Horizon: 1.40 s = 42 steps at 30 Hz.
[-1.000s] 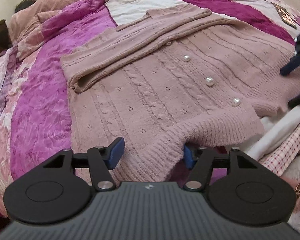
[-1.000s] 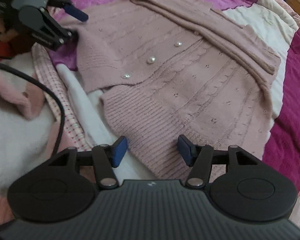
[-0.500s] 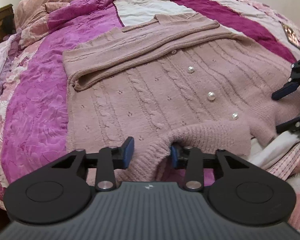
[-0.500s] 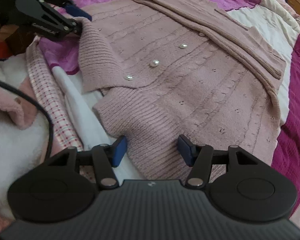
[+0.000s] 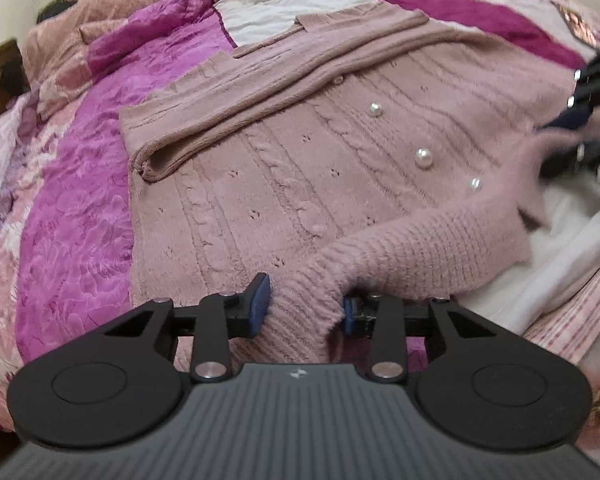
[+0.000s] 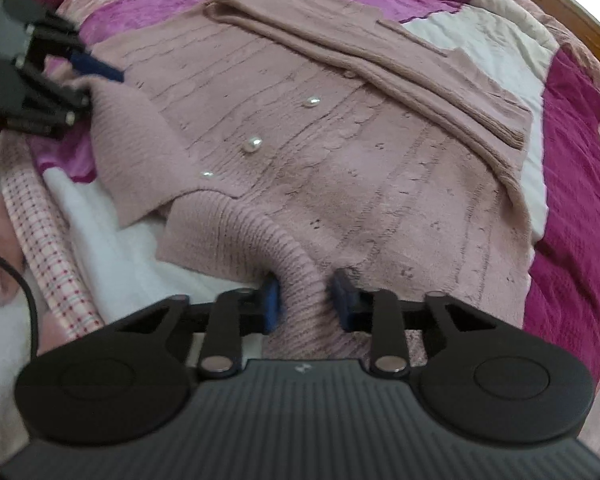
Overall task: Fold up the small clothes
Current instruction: 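Lift the hem with both tools and fold it toward the collar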
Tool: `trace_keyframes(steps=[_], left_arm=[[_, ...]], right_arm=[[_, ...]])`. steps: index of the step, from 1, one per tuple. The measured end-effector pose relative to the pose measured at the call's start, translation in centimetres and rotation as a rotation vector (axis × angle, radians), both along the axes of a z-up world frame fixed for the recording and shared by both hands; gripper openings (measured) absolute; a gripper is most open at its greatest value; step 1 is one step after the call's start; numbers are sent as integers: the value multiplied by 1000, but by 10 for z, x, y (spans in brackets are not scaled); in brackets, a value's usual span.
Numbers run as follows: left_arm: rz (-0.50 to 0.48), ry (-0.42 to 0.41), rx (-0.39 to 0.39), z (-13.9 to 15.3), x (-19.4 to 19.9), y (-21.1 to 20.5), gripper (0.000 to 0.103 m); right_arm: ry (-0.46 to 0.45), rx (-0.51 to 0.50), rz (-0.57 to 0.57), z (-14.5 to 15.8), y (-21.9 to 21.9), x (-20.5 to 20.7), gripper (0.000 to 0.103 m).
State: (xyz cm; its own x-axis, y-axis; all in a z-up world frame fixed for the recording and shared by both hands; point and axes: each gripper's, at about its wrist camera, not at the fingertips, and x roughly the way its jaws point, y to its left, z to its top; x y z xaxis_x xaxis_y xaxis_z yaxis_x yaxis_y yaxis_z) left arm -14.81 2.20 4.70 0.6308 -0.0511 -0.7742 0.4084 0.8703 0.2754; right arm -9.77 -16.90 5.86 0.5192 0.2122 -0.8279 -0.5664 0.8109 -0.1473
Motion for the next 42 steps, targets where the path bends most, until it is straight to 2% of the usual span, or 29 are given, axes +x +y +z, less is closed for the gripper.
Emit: trace_keyframes(steps=[3,7,9,12,15,23,34,42], left_arm=[[-13,-23,27,-6,-1,-4,44],[2,-25,-11,-5,3,1,42],[6,-27,-33,-3,3,3,31],[14,-37,-60,2,0,4,21],[29,-56,-96,10,-1,4,16],[87,-119,-198,40,9,8,16],[176,-189,-285,64,35,12,14],[203,-259,-294,85,66,9,12]], right_arm=[[-9,36,-41,2,-4,1,19],[-32,83,-84,4,-7,0,16],[-42,113,-105,7,-10,-1,15],[-65,146,-131,12,-12,-2,15],[-99,176,-150,19,-14,-2,14],[-203,243,-216,41,-20,4,14],[-305,315,-277,61,-20,26,13],[-370,331,-307,75,-12,53,13]])
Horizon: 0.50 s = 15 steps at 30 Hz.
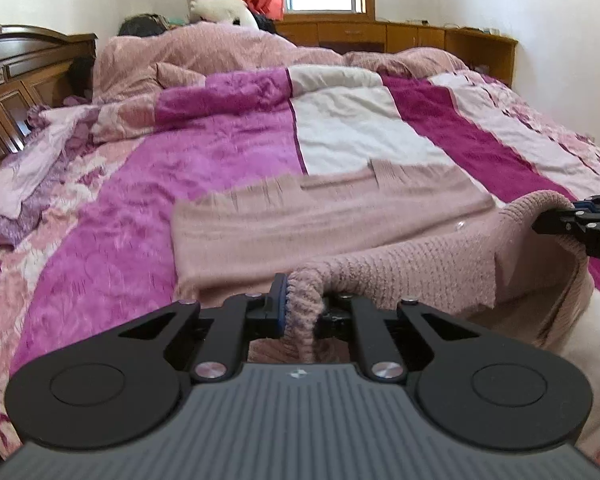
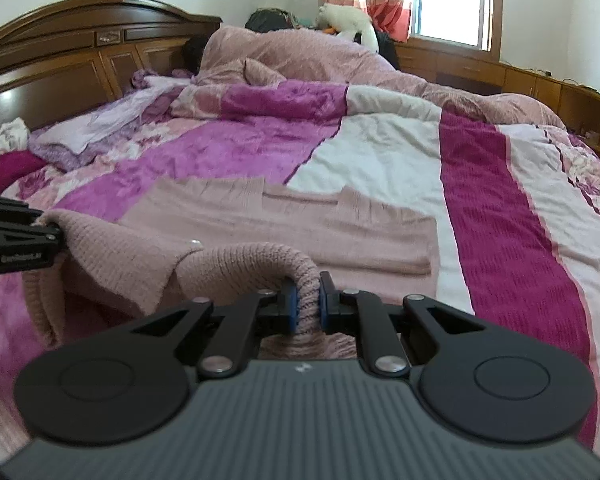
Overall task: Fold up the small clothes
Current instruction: 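Lift the hem with both tools and fold it toward the collar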
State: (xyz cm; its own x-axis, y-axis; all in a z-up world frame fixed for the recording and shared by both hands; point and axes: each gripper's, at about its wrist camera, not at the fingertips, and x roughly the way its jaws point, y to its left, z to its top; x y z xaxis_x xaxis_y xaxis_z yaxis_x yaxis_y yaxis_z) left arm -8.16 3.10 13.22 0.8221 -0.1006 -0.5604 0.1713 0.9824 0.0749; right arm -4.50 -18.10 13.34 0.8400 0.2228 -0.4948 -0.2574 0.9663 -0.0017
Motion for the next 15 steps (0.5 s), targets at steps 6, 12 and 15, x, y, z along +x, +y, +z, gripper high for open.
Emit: trace_keyframes(steps=[6,12,15], left_arm=[[41,-52,-16,19,33,3,12],[42,-128,5,39,67,-2,11],[44,-171,28,45,83,-7,11]], right_arm=[[-49,7,-24,14,7,27,13],[-89,23,-51,25,5,54,13],[-106,26,-57,30,4,70,13]])
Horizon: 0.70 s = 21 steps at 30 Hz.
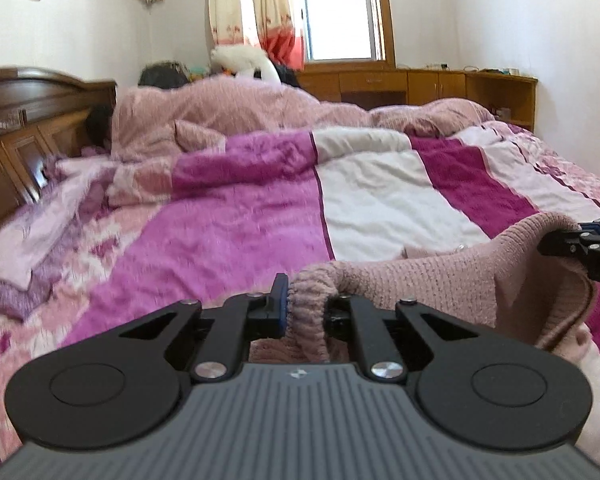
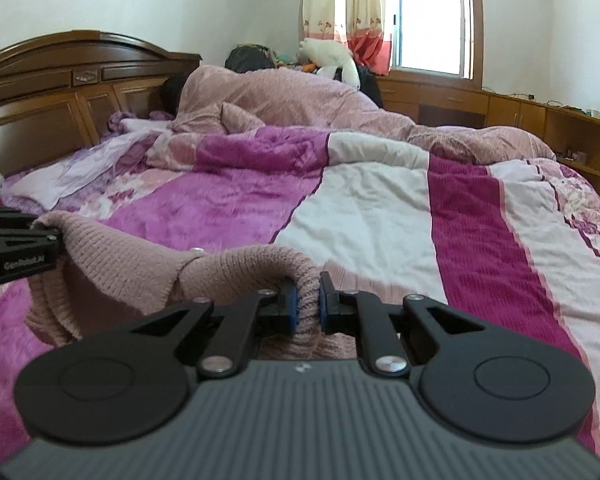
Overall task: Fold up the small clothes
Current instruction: 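Lift the hem with both tools and fold it toward the collar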
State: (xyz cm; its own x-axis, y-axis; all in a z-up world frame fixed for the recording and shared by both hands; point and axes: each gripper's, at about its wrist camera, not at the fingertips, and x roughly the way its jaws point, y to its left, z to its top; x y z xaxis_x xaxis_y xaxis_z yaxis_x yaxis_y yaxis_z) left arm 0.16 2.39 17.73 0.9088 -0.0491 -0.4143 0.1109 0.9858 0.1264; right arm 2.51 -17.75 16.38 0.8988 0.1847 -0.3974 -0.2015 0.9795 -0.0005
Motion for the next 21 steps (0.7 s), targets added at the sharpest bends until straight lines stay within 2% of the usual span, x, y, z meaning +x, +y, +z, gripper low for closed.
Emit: trace_keyframes(steps=[4,8,13,21], left_arm=[[9,-26,-1,4,26,-5,11],[30,-10,-22,-4,59,-4,11],[55,62,-48,-33,104,2,11],[70,150,1,-86,149,3,12]], right_arm=[[-6,-10,-7,0,0,26,13],[5,-27,-14,-11,5,52,13],[33,-52,-15,-33,11,80,13],[129,-35,-21,-74,12,119,13]])
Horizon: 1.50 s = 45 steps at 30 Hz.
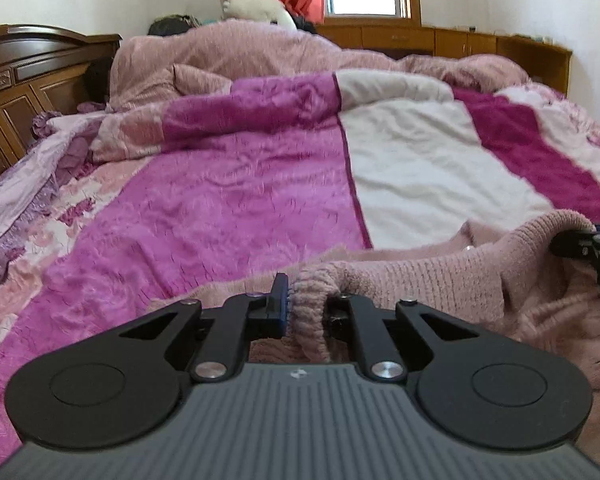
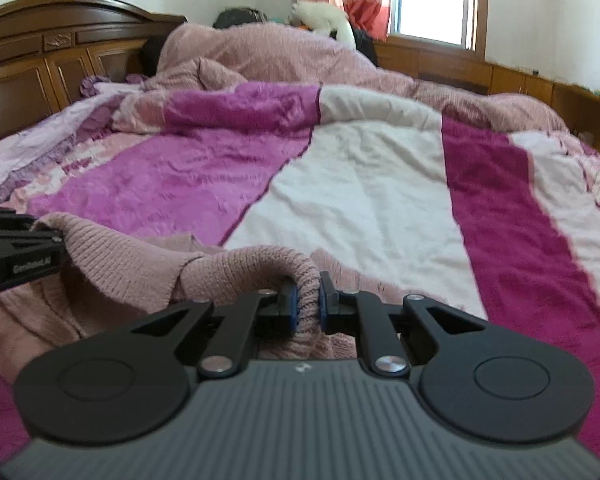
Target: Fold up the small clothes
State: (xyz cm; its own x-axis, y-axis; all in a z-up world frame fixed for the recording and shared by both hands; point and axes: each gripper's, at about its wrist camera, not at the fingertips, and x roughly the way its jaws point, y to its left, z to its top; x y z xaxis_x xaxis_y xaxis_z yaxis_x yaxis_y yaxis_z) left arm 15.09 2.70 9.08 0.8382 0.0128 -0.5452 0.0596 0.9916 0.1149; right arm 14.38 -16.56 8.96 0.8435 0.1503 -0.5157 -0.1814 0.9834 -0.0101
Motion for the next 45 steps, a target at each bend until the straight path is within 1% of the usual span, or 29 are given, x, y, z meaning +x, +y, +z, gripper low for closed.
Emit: trace_keyframes(steps=[2,7,9,12,15,16,18,19,20,24,26,30,31,33,34,40,45], left_arm=[[1,28,2,-12,9,1,12],[6,98,-29,-40,26,5,12],[6,99,-23,-46,27,5,12],[2,92,-6,-49,25,1,12],[-9,90,1,-47,23,-1,13],[-15,92,0,-45,20,-1,13],[-18,98,0,-40,17,0,30],[-23,103,-1,-38,14,0,33],[-27,105,0,-36,11,0,38],[-58,90,16,-25,-7,-2,51],[-67,83,29,-20,-16,-3,54],[-70,88,16,-13,-35,-2,56],[-70,89,8,-12,-40,-1,56],[-68,91,-4,-9,-49,0,57],[-70,89,-9,-7,-53,1,57],[-88,79,-12,3,-74,3,58],[-105,82,-1,6,-88,3,60]], right_arm=[[21,9,-2,-8,-1,7,13],[69,23,-12,-24,-3,18,13],[81,27,-10,-29,-4,19,13],[86,31,-10,-34,-4,20,15],[85,35,-16,-33,-3,19,16],[86,39,-19,-32,-4,19,18],[84,65,-19,-27,-5,16,26],[84,77,-20,-25,-6,15,33],[82,84,-23,-23,-7,12,37],[70,107,-16,-13,-8,-1,38],[66,121,-15,-9,-10,-9,38],[61,145,-23,-2,-14,-24,40],[60,150,-25,-1,-16,-29,41],[56,152,-30,2,-18,-37,49],[52,153,-31,3,-19,-41,49],[41,164,-46,8,-24,-65,50],[51,186,-64,6,-26,-79,50]])
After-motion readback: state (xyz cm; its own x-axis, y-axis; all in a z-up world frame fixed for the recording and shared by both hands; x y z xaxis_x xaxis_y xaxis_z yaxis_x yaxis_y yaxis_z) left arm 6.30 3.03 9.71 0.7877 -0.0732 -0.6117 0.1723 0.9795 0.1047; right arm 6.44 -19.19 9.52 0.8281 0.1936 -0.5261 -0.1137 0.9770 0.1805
